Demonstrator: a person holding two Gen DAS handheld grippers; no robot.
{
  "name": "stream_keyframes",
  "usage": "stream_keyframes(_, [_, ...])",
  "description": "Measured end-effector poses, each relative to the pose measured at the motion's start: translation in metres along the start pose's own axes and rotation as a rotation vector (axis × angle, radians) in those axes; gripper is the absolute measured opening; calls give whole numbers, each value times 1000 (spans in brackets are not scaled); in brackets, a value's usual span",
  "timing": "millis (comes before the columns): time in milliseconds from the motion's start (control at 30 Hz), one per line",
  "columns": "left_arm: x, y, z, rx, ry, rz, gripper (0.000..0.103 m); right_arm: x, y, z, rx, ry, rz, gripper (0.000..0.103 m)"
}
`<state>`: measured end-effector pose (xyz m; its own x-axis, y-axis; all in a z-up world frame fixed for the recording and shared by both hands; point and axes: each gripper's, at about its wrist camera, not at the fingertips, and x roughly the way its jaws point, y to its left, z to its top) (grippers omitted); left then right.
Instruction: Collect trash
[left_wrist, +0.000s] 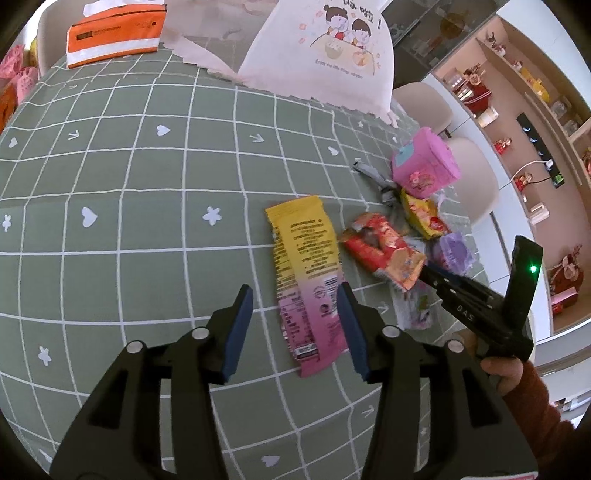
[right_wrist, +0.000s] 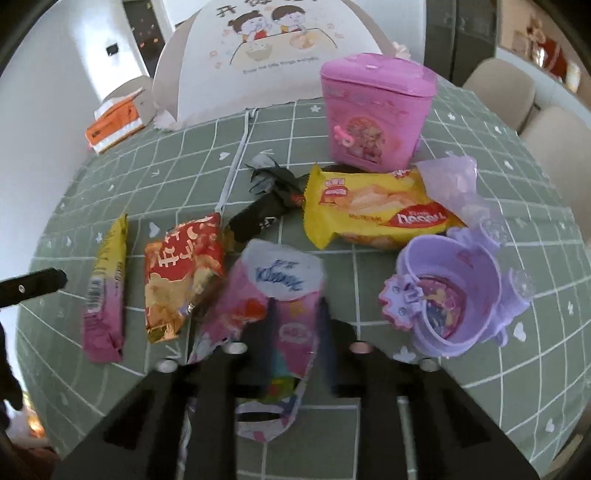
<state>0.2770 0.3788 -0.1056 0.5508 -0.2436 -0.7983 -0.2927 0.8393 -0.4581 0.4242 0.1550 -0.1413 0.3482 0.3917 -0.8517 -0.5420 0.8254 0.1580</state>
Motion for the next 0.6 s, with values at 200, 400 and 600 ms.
stream_keyframes(200, [13,-15,7,-4,-26,58,48,-45,-12,-6,76,-77,-24,11])
stream_keyframes(400, [38,-29,15,41,8,160,48,-78,-13,-23,85,-101,-82,11])
stream_keyframes(600, [53,-27,12,27,51,134,43,-97,-16,-41,121,-107,-97,11])
